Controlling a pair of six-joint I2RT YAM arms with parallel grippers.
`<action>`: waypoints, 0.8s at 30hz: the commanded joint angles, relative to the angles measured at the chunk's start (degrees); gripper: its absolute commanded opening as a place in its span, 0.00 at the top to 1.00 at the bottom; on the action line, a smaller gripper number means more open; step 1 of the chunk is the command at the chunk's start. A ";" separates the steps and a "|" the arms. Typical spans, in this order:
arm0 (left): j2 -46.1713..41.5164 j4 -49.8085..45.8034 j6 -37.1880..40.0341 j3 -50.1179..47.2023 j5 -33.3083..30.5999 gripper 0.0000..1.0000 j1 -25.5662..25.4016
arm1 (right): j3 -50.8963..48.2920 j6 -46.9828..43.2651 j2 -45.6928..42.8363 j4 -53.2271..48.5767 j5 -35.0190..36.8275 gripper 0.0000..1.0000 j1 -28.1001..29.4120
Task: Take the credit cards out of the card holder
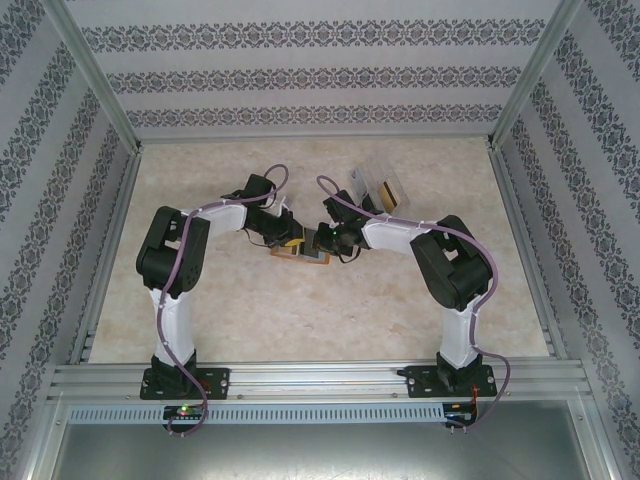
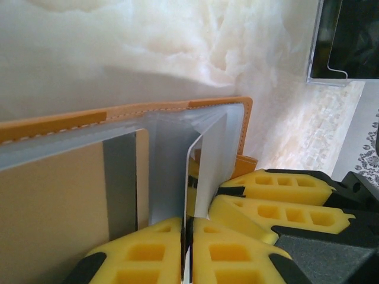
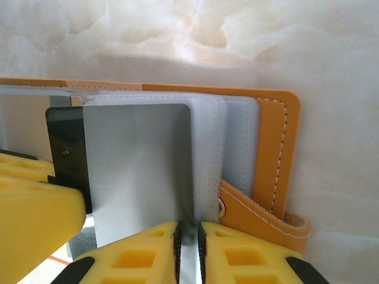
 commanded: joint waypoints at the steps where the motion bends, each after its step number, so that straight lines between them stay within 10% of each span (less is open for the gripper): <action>1: -0.46 -2.33 2.78 1.83 -1.13 0.93 -0.37 | -1.22 0.24 1.42 -3.59 0.81 0.80 -0.47; 16: -15.31 -12.48 6.71 -1.40 -13.47 0.98 3.22 | -1.51 -0.37 -0.32 -3.07 0.37 0.80 -0.71; 24: -25.41 -8.11 2.64 -3.78 -13.55 0.98 4.47 | -5.48 -2.23 -12.37 7.39 -4.42 0.56 -2.18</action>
